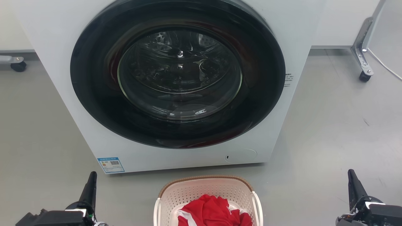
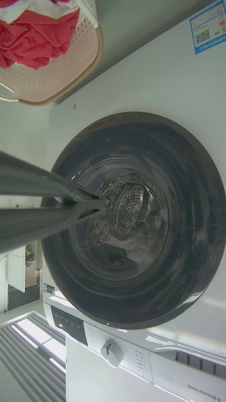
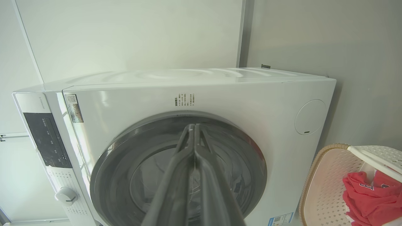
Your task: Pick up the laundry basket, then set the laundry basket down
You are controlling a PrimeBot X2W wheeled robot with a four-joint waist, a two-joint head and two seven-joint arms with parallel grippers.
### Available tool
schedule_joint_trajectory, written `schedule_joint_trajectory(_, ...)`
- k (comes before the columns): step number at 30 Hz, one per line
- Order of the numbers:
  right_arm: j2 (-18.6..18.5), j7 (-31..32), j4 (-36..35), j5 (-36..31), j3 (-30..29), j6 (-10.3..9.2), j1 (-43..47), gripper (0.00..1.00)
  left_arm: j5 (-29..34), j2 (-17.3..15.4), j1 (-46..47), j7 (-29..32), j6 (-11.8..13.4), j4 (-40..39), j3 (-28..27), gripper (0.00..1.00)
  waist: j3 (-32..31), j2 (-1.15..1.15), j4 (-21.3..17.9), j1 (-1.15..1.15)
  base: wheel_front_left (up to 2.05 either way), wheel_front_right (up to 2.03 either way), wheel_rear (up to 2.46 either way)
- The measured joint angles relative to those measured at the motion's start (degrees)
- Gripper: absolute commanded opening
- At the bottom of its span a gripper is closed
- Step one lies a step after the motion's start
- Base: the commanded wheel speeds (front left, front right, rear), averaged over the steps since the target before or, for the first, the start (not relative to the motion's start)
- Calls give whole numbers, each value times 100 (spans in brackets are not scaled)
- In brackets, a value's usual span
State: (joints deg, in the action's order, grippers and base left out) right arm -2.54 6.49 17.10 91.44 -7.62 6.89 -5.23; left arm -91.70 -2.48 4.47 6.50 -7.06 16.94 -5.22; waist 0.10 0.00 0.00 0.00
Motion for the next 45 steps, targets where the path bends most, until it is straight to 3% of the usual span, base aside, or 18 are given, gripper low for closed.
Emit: schedule_joint_trajectory(45, 0, 0, 1, 8, 0, 0, 0, 0, -1, 0, 2, 0, 0, 2, 1, 0, 0, 0, 0, 0, 0, 0, 0)
